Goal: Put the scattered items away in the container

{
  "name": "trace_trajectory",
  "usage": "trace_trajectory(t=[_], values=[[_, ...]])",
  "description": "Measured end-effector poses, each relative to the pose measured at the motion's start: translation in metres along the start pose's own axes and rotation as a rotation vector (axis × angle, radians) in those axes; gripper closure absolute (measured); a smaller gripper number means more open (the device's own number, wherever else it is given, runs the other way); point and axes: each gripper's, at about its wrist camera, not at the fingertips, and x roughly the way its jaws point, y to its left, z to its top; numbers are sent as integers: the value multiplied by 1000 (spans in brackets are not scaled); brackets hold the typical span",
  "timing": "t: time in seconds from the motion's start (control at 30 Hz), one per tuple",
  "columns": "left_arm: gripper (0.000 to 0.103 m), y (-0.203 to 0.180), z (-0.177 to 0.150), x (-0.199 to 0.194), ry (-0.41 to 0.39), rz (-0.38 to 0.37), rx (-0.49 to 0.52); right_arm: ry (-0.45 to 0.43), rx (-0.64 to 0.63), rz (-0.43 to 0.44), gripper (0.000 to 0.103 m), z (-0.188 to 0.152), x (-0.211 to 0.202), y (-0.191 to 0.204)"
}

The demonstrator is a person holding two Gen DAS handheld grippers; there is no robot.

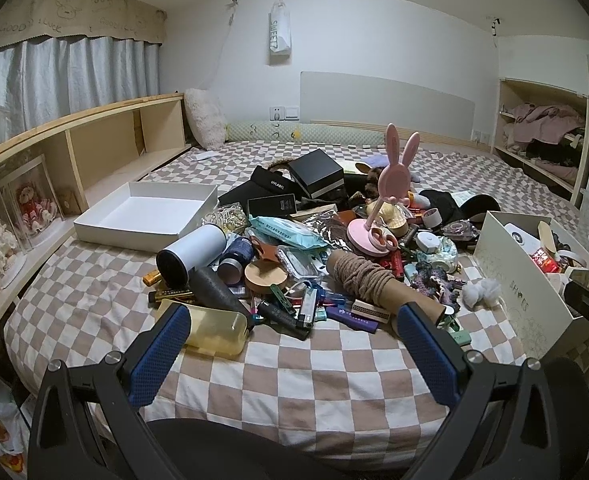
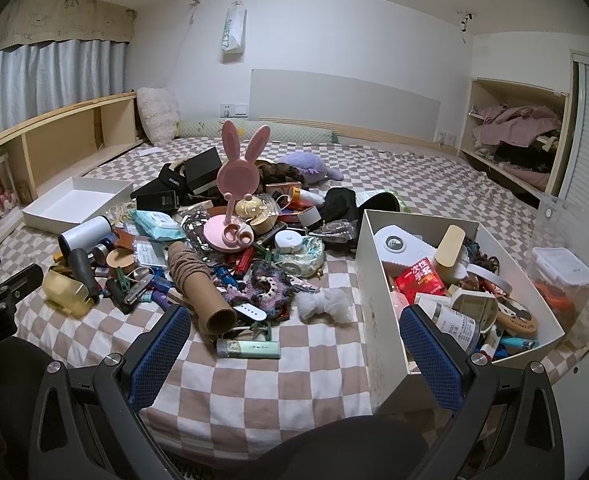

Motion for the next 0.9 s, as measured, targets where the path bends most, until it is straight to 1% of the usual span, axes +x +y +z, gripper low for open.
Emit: trace_trajectory(t=[0.9], values=[[0, -5, -3, 3, 12, 1, 6, 18, 8, 8, 0, 0, 2, -6]])
